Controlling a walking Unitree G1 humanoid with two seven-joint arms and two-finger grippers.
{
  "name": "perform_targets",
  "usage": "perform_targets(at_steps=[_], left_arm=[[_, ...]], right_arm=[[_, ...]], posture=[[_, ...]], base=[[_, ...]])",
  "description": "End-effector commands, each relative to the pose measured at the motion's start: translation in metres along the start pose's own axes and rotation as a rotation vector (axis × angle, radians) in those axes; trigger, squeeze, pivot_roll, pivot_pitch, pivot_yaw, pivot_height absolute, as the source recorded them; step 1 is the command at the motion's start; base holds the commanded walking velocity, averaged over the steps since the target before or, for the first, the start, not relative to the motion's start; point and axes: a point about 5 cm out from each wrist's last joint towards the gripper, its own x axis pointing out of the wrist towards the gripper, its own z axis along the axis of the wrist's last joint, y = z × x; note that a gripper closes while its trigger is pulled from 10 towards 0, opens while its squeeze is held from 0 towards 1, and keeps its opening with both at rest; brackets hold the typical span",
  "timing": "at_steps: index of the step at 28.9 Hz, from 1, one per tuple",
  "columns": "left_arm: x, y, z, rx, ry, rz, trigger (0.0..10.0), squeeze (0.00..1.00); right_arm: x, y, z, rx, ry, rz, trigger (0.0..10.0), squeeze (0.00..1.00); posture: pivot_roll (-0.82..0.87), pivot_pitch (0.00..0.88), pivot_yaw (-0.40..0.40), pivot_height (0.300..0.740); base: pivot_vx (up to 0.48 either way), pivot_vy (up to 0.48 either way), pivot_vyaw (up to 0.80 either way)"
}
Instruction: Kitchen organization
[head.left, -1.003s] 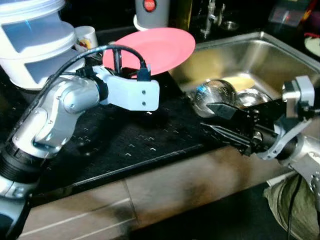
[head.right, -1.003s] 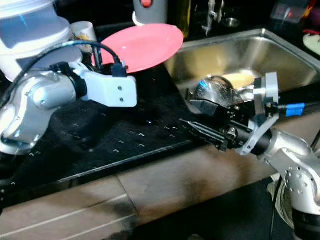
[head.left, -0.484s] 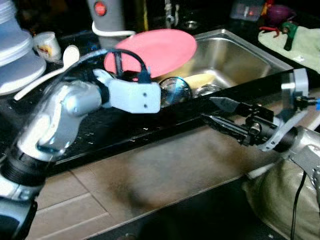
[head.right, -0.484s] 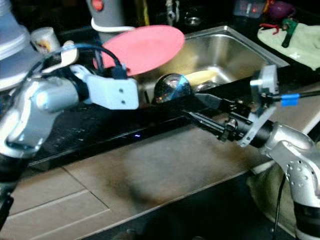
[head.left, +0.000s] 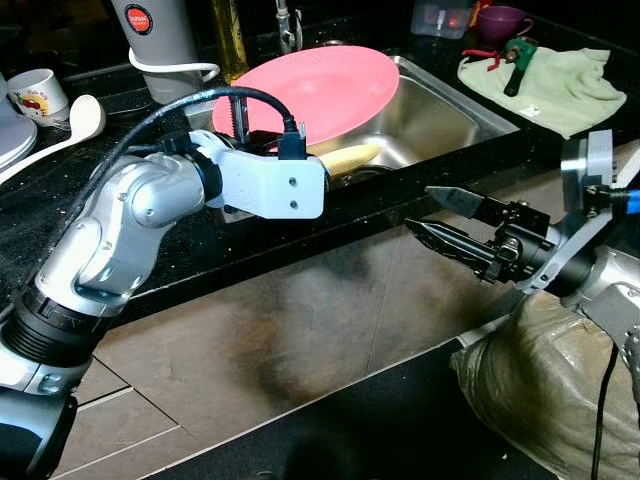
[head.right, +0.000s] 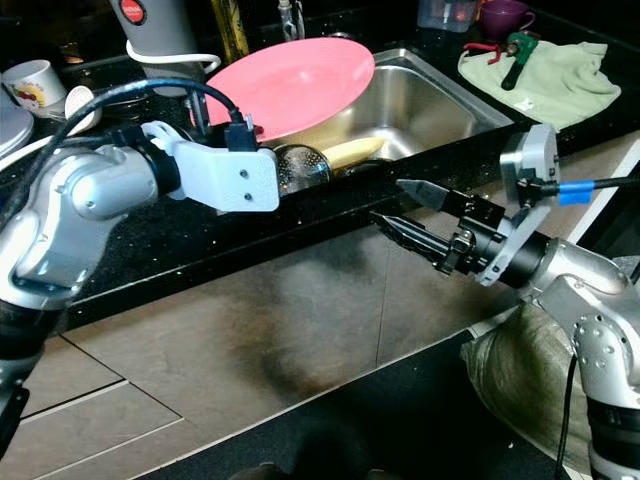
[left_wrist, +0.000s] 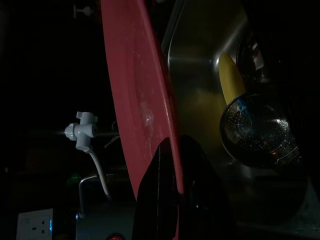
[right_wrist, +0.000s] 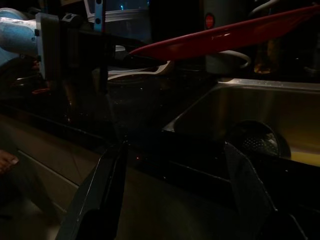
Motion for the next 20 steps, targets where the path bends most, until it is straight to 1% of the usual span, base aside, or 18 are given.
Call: perform_targets(at_steps=[1,5,7,12,20], left_arm=[[-0.001,-0.004,-0.004,-0.009,0.019,-0.010,10.0,0.00],[-0.001,-0.002,-0.003,-0.021,0.013,0.004,10.0,0.00],[-0.001,0.000,-0.003,-0.045,0.017,0.020,10.0,0.00],[0.000,0.002,-0.003,-0.033,0.024,0.040,10.0,0.00],[-0.001,0.006,-0.006,-0.022,0.032,0.054,10.0,0.00]], right_arm=[[0.003,-0.001,-0.002,0.002,0.002,-0.007,10.0,0.00],[0.002,-0.002,-0.003,0.000,0.004,-0.016,10.0,0.00],[0.002,-0.002,-0.003,-0.001,0.004,-0.018,10.0,0.00],[0.003,-0.002,-0.003,0.002,0.001,-0.019,10.0,0.00],[0.007,-0.001,-0.005,0.005,-0.007,-0.022,10.0,0.00]], posture=[[0.00,0.048,0.017,0.732],[-0.01,0.050,0.019,0.732],[-0.01,0.051,0.019,0.732],[0.00,0.051,0.020,0.732],[0.00,0.051,0.021,0.732]], base=[[0.000,0.000,0.00],[0.000,0.000,0.00],[0.000,0.000,0.00],[0.000,-0.480,0.00],[0.000,0.000,0.00]])
